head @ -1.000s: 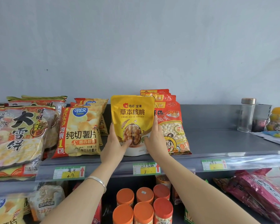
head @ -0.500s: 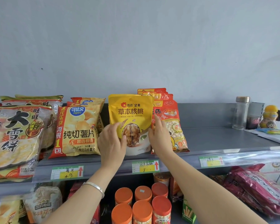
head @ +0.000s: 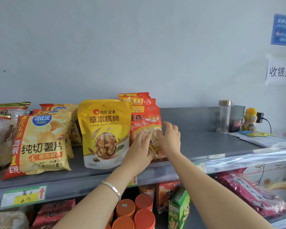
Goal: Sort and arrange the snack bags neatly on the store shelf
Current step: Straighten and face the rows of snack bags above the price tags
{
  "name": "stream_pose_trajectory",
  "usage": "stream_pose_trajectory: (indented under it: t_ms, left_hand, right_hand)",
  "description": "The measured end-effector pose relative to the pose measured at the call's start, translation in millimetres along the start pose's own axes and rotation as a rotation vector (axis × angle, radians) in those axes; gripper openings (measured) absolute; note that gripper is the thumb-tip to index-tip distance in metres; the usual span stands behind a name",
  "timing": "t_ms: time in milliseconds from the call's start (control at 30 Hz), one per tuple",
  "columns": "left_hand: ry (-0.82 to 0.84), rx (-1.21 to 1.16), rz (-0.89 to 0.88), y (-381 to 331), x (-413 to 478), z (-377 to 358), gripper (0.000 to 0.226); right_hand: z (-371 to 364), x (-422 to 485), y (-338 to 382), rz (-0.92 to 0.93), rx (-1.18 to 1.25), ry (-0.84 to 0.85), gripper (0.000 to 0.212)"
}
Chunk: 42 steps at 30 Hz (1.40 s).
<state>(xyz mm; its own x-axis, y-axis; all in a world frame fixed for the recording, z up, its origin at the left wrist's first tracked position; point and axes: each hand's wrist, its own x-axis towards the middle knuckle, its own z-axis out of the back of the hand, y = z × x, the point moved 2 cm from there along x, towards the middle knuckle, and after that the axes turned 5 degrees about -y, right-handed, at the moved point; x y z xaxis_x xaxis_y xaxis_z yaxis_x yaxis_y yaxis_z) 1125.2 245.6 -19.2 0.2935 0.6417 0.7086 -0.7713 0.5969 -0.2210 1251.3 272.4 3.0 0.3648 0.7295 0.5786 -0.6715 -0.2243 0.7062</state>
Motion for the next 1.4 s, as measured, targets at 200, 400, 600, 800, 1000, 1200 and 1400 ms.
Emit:
stream_pose_trajectory:
  t_ms: [200,400,600,800,1000,1200,1400]
  left_hand:
    - [-0.067,0.306,0.114,-2,33,-25,0.063]
    - [-0.120,0.364,0.303,6,59,-29,0.066]
    - [-0.076,0.385,0.402,4,67,-35,0.062]
    - [-0.218,0.116,0.574,2,67,-34,0.057]
    - [-0.218,0.040,0.567,-6,78,-48,0.056]
    - [-0.330,0.071,0.468,-16,95,-65,0.056]
    - [-0.354,-0.510,0.864,7,114,-80,0.072]
  right_hand:
    - [-7,43,-27,-0.148,0.187,0.212,0.058]
    - [-25,83,-36,-0.295,0.491,0.456,0.062]
    - [-43,97,-36,-0.390,0.792,0.687,0.020]
    - [-52,107,-43,-0.431,0.818,0.785,0.014]
    - [-47,119,-55,-0.376,0.877,0.720,0.012]
    - [-31,142,-80,-0.390,0.844,0.599,0.012]
    - [-16,160,-99,-0.390,0.824,0.593,0.021]
